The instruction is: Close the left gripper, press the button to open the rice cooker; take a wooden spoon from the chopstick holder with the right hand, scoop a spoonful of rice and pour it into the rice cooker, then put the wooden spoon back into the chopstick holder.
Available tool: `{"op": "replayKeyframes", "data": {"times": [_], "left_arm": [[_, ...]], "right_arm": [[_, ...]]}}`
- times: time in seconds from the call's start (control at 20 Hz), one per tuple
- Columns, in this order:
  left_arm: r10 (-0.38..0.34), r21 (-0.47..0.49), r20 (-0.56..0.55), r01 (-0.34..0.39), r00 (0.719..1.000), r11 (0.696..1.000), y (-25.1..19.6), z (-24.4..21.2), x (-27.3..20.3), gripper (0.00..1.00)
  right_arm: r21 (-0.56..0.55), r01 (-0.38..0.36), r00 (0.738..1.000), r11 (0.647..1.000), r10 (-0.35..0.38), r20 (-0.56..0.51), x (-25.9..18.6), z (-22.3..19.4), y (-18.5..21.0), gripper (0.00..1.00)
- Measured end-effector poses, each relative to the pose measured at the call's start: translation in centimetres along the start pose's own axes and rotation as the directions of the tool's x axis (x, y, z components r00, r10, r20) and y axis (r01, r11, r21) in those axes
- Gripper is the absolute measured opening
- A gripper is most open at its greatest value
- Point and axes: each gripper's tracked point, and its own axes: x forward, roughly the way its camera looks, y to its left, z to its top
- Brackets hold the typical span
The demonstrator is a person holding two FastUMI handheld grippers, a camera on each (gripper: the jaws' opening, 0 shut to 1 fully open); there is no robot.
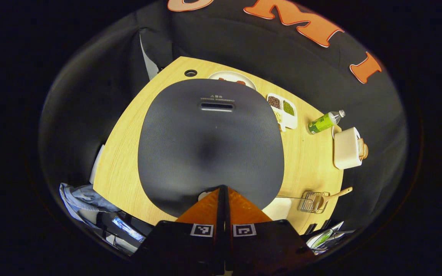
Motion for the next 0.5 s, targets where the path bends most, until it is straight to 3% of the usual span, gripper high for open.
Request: {"op": "replayKeyframes", "data": {"times": [0.2,0.25,0.5], "left_arm": [[0.013,-0.03,-0.048,-0.015,0.999,0.999,0.2,-0.4,0.3,0.05],[0.017,-0.027,-0.021,-0.018,1.0,0.999,0.2,0.4,0.5,0.01],[-0.026,0.023,-0.053,0.027,0.998,0.999,0.0,-0.3,-0.7,0.05]], "right_arm": [[0.011,-0.003,1.0,1.0,0.003,-0.029,0.2,-1.1,0.1,0.97],[0.013,-0.005,0.999,1.0,0.006,-0.035,0.3,-1.3,0.1,0.97],[0.023,-0.037,0.997,0.999,0.038,-0.07,0.7,-2.3,0.9,0.95]]}}
